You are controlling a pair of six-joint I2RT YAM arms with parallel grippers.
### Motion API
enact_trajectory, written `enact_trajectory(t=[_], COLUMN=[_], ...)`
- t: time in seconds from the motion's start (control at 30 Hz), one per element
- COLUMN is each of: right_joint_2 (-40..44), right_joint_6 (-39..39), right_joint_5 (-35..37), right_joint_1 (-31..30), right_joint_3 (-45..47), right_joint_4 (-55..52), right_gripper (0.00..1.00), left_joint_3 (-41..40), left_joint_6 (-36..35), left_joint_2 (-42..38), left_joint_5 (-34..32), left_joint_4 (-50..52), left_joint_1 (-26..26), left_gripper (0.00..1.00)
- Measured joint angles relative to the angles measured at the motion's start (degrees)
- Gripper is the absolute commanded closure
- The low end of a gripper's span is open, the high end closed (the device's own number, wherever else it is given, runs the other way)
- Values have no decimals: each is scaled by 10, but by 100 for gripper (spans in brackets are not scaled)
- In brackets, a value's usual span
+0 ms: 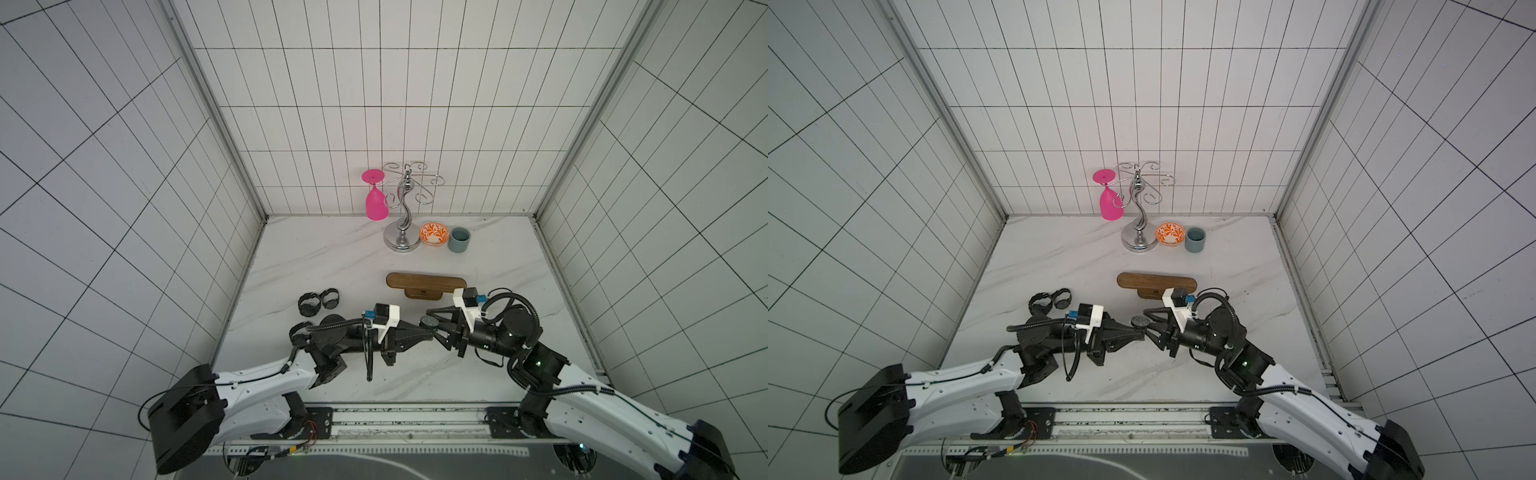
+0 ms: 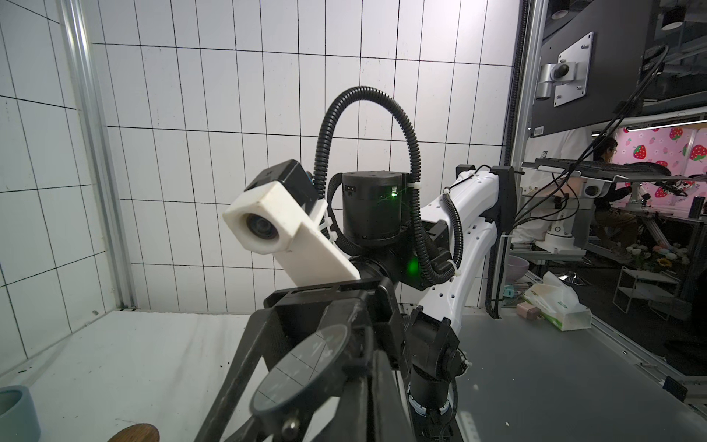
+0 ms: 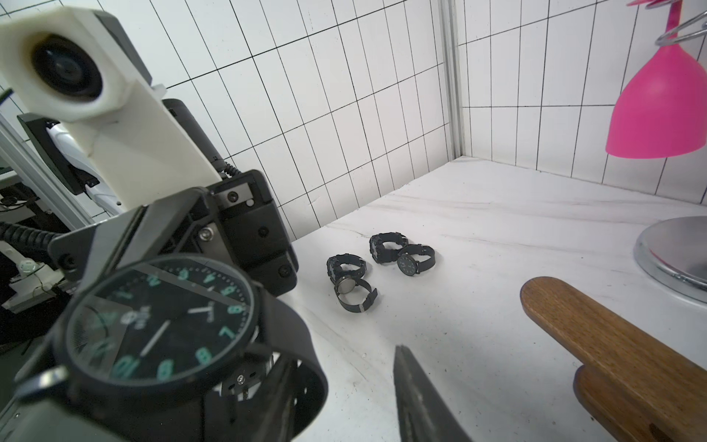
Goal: Place watch on stand
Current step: Pick up the watch at the center of the board.
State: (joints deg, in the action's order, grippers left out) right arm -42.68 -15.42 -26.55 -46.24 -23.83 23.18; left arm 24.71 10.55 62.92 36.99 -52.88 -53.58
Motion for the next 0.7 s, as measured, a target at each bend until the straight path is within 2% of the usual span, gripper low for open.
enact_trajectory(t=[0.2, 0.27, 0.37, 0.4, 0.47, 0.6, 0.7], right_joint_2=[-20, -31, -42, -42, -38, -14, 12], right_joint_6=[-2, -4, -6, -4, -1, 10, 24], right_joint_5=[-12, -21, -26, -23, -11, 37, 70], right_joint_1=[0, 0, -3, -3, -5, -7, -8], right_joint_3=[0, 0, 0, 0, 0, 0, 0], right_joint_4=[24, 35, 42, 42, 38, 16, -2], right_gripper=[58, 67, 94, 96, 100, 100, 100], left_joint_3=[0, 0, 0, 0, 0, 0, -2], left_joint_6=[5, 6, 6, 6, 4, -11, -28], left_joint_2=[7, 13, 22, 22, 22, 13, -3], left_joint_5=[12, 19, 26, 27, 24, 16, 2], left_joint_4=[-2, -2, -1, 0, 2, 29, 58], left_joint_1=[-2, -4, -6, -6, -6, -6, -6], left_gripper=[100, 100, 100, 100, 100, 100, 86])
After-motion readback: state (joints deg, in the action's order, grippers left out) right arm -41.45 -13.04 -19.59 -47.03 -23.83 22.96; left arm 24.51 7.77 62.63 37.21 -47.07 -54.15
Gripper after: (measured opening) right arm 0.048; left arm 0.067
